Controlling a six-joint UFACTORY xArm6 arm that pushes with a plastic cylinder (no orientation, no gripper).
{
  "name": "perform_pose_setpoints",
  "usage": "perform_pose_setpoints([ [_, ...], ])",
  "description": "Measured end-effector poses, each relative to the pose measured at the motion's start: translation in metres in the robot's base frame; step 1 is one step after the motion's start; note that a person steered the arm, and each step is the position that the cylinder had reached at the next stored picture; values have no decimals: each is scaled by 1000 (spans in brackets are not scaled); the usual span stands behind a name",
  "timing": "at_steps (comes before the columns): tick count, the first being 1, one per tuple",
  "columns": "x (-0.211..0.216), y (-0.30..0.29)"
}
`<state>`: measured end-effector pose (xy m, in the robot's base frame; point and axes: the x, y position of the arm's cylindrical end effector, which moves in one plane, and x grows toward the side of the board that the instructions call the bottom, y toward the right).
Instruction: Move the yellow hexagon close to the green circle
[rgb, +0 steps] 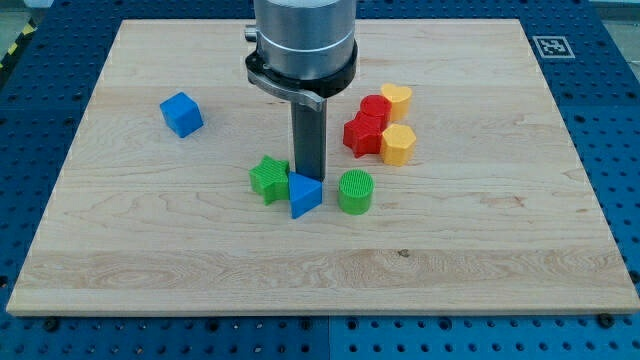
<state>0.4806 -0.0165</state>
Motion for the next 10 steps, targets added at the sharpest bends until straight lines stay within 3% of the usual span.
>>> perform_pose_setpoints([
  [3,-48,27],
  [7,-60,113],
  [10,-81,118],
])
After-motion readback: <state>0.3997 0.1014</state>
